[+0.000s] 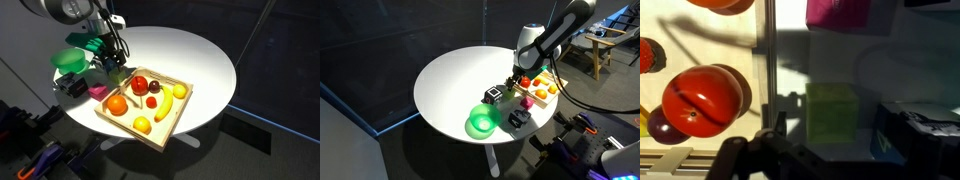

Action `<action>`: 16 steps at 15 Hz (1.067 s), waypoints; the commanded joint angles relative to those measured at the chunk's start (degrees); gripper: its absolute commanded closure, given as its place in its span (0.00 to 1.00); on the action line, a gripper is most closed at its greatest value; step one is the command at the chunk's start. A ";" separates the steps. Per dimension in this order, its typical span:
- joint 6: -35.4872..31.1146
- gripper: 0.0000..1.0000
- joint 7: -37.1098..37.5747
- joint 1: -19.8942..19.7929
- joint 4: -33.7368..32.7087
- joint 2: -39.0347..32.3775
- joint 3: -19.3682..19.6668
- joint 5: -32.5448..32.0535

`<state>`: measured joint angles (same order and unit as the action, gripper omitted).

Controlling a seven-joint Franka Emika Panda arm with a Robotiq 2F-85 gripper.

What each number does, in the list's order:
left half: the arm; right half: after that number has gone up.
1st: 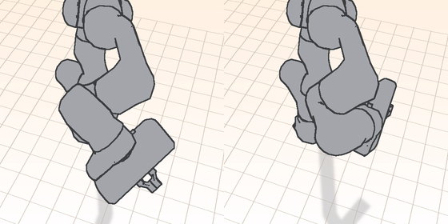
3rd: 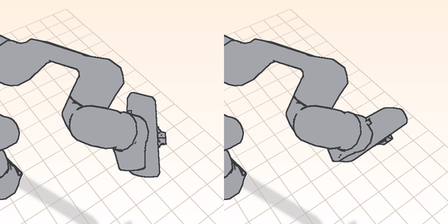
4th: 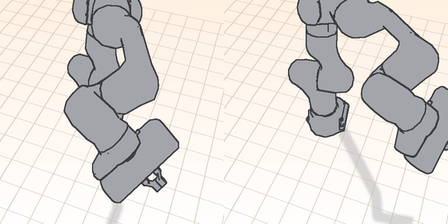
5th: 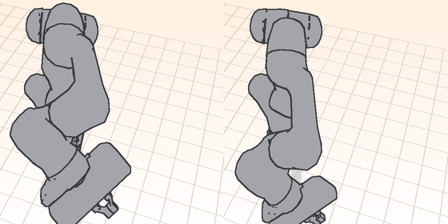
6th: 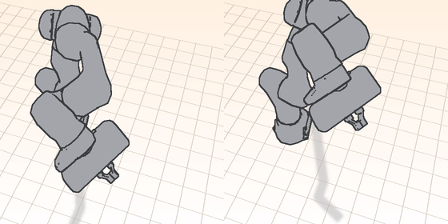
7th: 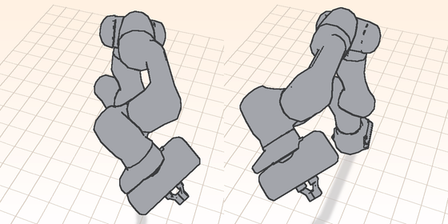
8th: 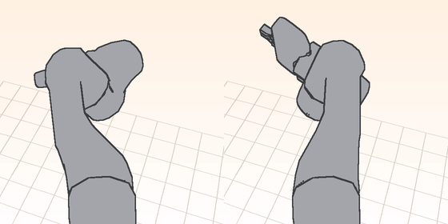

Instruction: Put the yellow block into the bowl

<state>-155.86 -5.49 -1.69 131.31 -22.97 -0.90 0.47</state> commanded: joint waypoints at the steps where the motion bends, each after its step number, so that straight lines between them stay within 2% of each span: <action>1: -1.95 0.00 -0.02 -0.29 -1.62 -1.95 -0.21 0.08; 16: -2.28 0.00 0.92 -0.18 -5.66 -6.37 -0.17 0.14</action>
<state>-158.48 -5.13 -1.69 127.34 -28.24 -0.90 0.50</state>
